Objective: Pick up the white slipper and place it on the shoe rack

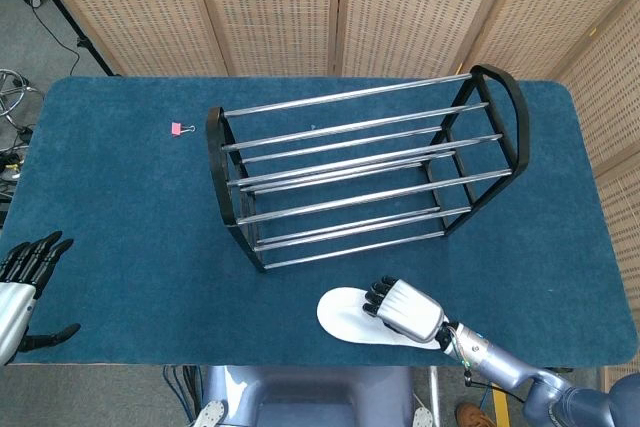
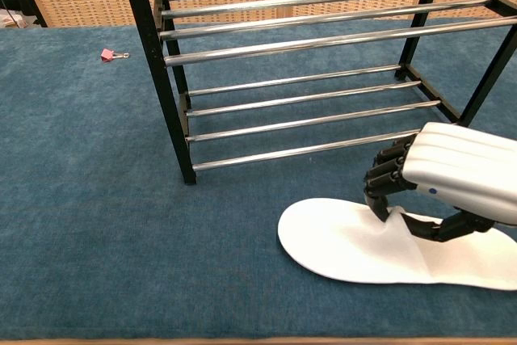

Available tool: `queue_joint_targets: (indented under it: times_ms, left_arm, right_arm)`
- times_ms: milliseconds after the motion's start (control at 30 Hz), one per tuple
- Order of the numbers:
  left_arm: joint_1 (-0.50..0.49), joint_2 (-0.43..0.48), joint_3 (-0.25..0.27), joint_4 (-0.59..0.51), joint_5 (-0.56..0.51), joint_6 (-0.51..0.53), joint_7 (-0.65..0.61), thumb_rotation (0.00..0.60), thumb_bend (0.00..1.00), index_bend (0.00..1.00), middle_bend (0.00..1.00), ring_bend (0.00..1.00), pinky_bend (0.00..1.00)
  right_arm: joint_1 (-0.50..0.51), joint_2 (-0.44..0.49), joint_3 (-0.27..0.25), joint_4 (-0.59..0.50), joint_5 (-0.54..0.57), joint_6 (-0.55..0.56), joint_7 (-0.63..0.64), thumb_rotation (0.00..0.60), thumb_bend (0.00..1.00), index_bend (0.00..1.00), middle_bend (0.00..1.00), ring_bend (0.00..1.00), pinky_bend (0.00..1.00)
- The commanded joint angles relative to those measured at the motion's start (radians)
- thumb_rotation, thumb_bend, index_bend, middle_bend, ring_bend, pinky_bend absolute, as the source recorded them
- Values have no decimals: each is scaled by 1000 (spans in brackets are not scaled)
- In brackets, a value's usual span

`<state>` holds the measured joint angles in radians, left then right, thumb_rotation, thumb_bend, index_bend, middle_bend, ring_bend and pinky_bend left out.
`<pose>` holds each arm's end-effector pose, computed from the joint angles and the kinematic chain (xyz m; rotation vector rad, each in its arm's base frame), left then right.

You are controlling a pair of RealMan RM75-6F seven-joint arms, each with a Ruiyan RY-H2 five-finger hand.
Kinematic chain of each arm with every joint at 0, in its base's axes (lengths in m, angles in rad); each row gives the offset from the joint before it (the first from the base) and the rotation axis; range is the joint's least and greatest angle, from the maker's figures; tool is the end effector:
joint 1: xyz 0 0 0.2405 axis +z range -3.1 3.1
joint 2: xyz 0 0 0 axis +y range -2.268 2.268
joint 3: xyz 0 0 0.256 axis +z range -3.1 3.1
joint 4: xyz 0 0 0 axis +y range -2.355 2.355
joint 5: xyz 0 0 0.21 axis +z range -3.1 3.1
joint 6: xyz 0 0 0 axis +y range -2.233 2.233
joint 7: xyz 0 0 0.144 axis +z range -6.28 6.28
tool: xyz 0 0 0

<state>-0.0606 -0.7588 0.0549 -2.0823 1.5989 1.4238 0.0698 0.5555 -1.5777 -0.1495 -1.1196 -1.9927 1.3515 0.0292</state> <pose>-0.2378 0.1459 0.1992 -1.5229 -1.0332 -0.8610 -0.2135 -0.2393 -0.0203 2.3168 -0.4028 1.1773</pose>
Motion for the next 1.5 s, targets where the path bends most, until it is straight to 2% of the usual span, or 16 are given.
queue_joint_targets:
  times_ms: [33, 233, 667, 1033, 1267, 1500]
  left_arm:
    - [-1, -1, 1, -1, 0, -2, 3, 600, 0, 0, 0, 0, 0]
    - [1, -4, 2, -3, 3, -2, 10, 600, 0, 0, 0, 0, 0]
    - [3, -7, 5, -6, 9, 1, 17, 600, 0, 0, 0, 0, 0]
    - [3, -5, 6, -5, 9, 0, 11, 600, 0, 0, 0, 0, 0]
    - [-2, -6, 2, -5, -4, -9, 13, 600, 0, 0, 0, 0, 0]
    - [-7, -7, -1, -5, -17, -17, 15, 600, 0, 0, 0, 0, 0]
  right_arm:
    - [-18, 6, 0, 9, 20, 33, 29, 600, 606, 629, 535, 461, 506]
    - [-47, 25, 9, 2, 51, 84, 51, 600, 614, 635, 541, 468, 524]
    - [-121, 14, 72, 8, 95, 236, -7, 600, 614, 639, 548, 475, 542]
    - [-147, -94, 153, 127, 173, 277, -45, 600, 624, 641, 563, 491, 573]
    - [-150, -179, 201, 215, 252, 252, -18, 600, 631, 643, 568, 499, 573]
    - [-127, -235, 213, 285, 270, 232, 23, 600, 632, 649, 584, 507, 572]
